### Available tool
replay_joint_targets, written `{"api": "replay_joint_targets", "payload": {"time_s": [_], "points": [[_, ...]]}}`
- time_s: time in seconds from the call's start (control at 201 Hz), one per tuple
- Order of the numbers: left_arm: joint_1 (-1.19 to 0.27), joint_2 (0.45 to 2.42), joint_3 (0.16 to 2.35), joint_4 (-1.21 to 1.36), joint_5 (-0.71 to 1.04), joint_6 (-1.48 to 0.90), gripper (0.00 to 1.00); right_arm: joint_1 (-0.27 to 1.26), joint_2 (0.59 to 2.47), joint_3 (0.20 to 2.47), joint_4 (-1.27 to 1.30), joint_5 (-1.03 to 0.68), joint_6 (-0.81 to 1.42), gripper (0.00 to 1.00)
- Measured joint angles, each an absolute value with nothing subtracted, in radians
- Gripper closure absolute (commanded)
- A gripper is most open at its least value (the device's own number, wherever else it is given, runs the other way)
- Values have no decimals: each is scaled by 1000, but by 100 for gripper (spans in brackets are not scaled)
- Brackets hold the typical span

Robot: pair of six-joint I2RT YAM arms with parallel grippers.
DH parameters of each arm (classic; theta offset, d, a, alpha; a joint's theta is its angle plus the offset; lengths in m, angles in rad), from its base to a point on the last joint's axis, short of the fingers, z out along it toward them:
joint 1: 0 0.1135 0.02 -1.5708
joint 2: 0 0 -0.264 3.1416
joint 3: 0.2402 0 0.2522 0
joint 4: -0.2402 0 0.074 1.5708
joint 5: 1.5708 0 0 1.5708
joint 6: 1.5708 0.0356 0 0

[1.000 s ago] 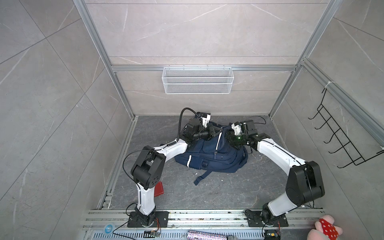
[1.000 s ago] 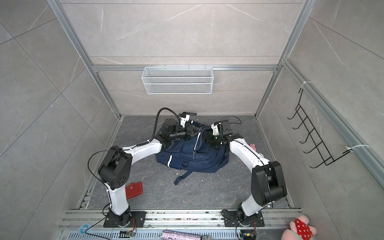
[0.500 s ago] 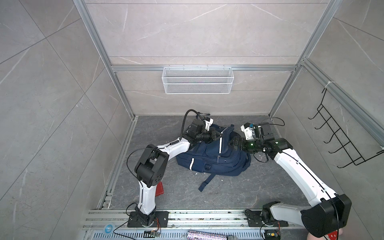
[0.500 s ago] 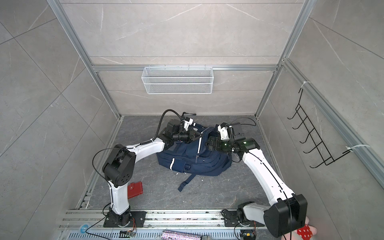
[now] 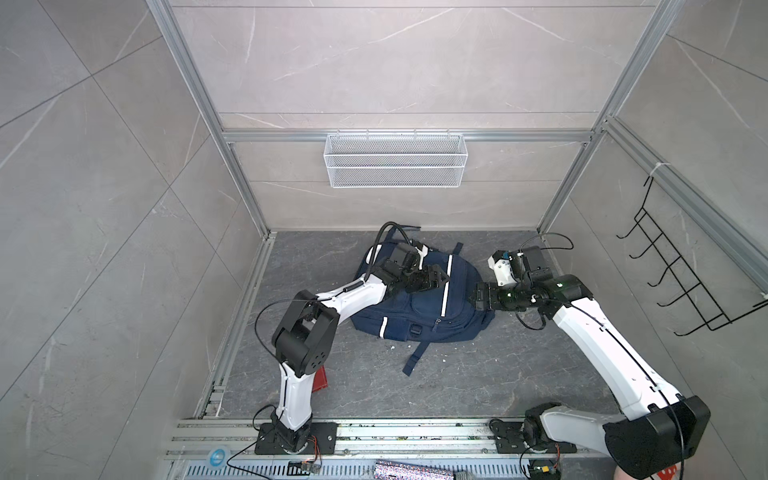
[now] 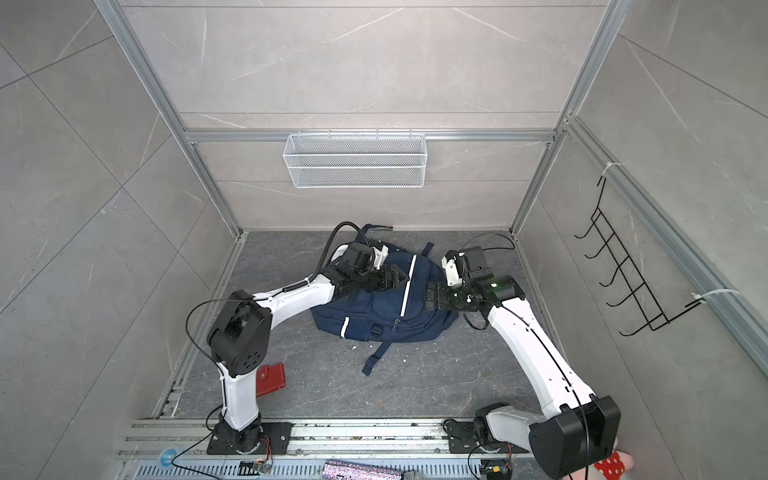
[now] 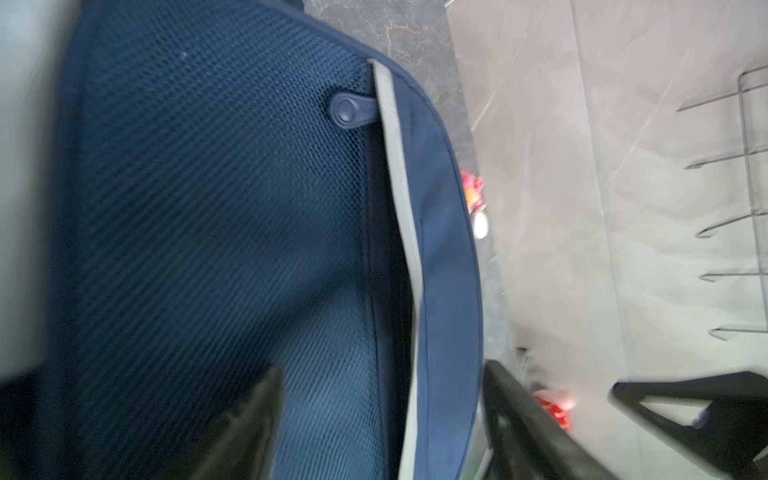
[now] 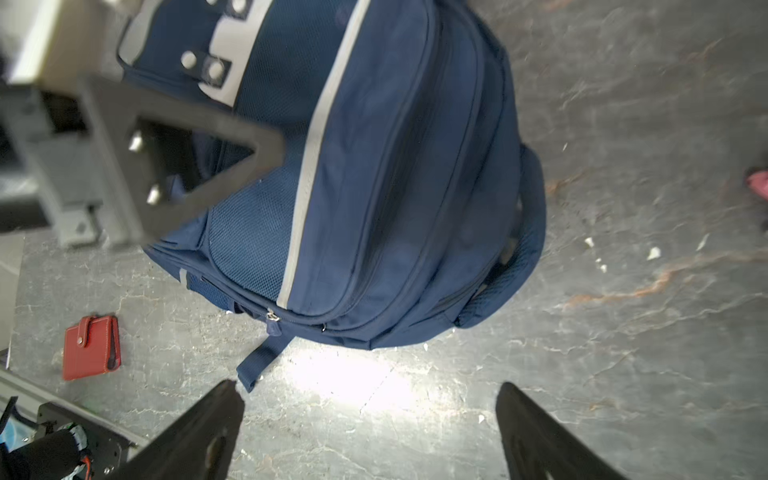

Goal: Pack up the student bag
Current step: 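Move the left gripper down to the red wallet while the right stays at the bag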

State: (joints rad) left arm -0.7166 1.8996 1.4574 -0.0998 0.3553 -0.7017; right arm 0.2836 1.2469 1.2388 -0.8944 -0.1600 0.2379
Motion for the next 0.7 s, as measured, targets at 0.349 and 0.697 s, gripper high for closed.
{"api": "replay_joint_targets", "payload": {"time_s": [0.349, 0.697], "points": [[-866, 1327, 1273, -610, 0, -809, 1, 344, 1220, 1251, -895, -141, 196, 0], [-912, 1018, 1060, -1196, -263, -1308, 1, 433, 1143, 1216, -863, -165, 181, 0]]}}
